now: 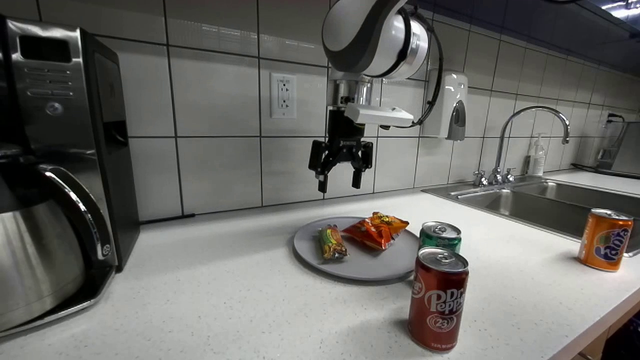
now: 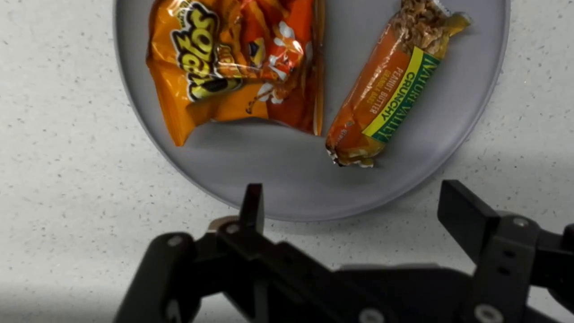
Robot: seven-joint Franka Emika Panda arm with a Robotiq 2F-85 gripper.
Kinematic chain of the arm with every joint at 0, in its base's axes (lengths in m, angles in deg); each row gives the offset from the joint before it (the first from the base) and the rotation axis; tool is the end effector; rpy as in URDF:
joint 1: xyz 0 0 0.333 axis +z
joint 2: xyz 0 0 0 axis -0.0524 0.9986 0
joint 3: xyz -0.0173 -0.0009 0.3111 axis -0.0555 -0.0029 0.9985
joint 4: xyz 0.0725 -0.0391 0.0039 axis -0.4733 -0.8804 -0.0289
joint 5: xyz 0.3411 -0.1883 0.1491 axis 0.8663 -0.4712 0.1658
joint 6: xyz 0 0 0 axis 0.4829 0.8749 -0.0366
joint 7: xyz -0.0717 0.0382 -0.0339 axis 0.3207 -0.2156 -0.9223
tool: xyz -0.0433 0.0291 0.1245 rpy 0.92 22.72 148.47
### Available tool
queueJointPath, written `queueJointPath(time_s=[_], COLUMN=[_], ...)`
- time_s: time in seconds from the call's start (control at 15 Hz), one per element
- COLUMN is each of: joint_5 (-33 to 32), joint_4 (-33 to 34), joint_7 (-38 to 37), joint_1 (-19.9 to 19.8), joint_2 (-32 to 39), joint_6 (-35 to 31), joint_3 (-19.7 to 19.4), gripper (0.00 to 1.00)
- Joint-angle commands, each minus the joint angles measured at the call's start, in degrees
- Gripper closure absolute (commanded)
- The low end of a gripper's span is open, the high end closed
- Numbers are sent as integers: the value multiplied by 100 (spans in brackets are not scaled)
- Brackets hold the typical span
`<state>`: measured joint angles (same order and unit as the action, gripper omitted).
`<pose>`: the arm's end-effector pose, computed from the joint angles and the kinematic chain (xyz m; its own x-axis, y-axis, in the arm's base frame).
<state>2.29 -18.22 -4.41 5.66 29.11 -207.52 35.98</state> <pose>0.6639 0.1529 0.2661 0.9744 0.2171 0.0589 0.2184 -0.9757 -0.0158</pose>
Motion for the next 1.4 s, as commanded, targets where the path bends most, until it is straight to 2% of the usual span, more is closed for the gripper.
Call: queueJointPath(time_s=[0.0,0.73,1.33], joint_5=[-13,-78,-380], joint_4=[71,249,282], joint_7=[-24,-145,-2774], joint_1=[-2,63,853], joint_2=[56,170,256], joint_6=[2,29,-349], joint_3=[22,-13,-371], gripper=[0,0,0])
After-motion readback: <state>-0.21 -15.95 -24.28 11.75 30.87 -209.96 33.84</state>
